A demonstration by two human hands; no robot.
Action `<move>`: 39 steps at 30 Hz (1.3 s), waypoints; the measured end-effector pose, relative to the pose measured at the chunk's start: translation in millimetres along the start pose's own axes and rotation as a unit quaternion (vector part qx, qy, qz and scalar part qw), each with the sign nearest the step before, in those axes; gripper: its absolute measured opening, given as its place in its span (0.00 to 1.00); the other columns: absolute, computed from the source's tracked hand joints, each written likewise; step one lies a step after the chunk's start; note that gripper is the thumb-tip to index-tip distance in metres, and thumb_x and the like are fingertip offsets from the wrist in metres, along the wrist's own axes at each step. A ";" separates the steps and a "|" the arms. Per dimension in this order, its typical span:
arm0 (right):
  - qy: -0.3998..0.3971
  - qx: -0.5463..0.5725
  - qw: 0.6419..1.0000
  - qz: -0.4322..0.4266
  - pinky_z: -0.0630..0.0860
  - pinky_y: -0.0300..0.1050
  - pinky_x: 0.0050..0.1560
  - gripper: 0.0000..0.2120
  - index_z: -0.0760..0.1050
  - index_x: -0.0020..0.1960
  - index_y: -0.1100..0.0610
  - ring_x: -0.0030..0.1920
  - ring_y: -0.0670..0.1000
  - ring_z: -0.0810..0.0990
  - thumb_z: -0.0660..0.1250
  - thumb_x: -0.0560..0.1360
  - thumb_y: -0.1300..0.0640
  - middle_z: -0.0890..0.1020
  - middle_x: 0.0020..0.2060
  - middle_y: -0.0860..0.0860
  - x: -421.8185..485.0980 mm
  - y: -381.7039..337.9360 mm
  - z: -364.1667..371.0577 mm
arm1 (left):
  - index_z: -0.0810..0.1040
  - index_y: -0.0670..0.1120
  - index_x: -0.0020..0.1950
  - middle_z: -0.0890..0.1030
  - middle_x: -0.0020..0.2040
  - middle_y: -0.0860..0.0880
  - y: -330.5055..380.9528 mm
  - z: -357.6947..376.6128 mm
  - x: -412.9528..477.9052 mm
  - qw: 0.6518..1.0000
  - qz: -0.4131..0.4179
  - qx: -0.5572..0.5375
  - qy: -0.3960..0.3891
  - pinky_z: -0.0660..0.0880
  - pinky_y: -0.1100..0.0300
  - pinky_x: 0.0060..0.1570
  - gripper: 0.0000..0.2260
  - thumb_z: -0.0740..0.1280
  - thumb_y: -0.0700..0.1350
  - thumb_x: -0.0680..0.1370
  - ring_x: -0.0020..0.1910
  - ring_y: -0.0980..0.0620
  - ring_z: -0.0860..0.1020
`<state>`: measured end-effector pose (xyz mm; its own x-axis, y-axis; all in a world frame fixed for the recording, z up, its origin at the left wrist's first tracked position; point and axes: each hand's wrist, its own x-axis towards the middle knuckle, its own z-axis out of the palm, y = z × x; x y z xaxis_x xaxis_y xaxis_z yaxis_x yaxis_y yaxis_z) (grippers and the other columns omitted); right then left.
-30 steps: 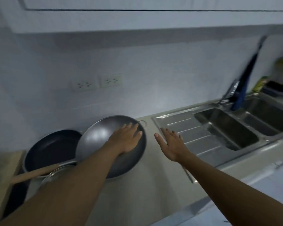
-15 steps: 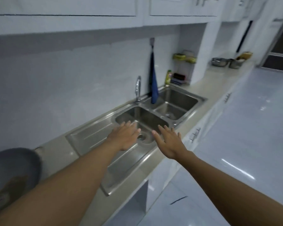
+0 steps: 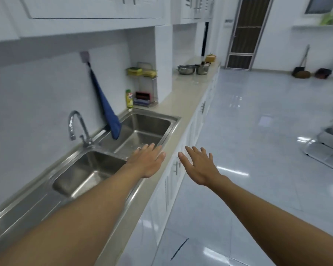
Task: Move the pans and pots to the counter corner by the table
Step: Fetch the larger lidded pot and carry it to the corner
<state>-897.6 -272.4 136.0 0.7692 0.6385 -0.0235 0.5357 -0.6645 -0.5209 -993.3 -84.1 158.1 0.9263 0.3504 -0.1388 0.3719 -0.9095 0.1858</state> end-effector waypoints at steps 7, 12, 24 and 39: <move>0.040 0.002 0.998 0.049 0.41 0.63 0.78 0.39 0.54 0.82 0.48 0.81 0.57 0.47 0.42 0.78 0.28 0.57 0.81 0.53 83.7 64.8 -47.9 | 0.52 0.52 0.81 0.53 0.82 0.49 44.7 -18.0 137.3 0.998 0.058 -0.007 -0.008 0.50 0.44 0.75 0.28 0.42 0.61 0.82 0.80 0.47 0.50; 0.050 0.009 0.996 0.079 0.42 0.63 0.78 0.43 0.54 0.81 0.48 0.81 0.58 0.48 0.40 0.75 0.25 0.58 0.81 0.53 133.4 102.6 -71.4 | 0.53 0.52 0.81 0.54 0.81 0.49 74.1 -21.2 208.7 0.994 0.103 -0.004 -0.019 0.52 0.45 0.75 0.28 0.43 0.62 0.82 0.80 0.48 0.52; 0.052 -0.007 0.996 0.076 0.41 0.62 0.78 0.41 0.54 0.82 0.48 0.81 0.58 0.49 0.41 0.77 0.27 0.58 0.81 0.53 303.4 215.4 -140.9 | 0.53 0.52 0.80 0.55 0.81 0.50 147.0 -33.9 402.5 0.994 0.101 -0.032 0.002 0.56 0.44 0.75 0.28 0.43 0.62 0.82 0.79 0.48 0.54; 0.034 0.002 0.997 0.069 0.41 0.62 0.78 0.42 0.53 0.82 0.48 0.81 0.57 0.48 0.40 0.76 0.26 0.56 0.81 0.52 517.7 330.0 -206.5 | 0.51 0.52 0.81 0.52 0.82 0.50 207.0 -58.0 639.2 0.996 0.080 -0.046 0.013 0.53 0.46 0.76 0.28 0.44 0.61 0.83 0.80 0.49 0.51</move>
<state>-250.7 -241.4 128.1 0.8574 0.5132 -0.0381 0.4218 -0.7432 -0.5193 -320.7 -35.4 164.3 0.9748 0.2099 -0.0753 0.2228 -0.9301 0.2919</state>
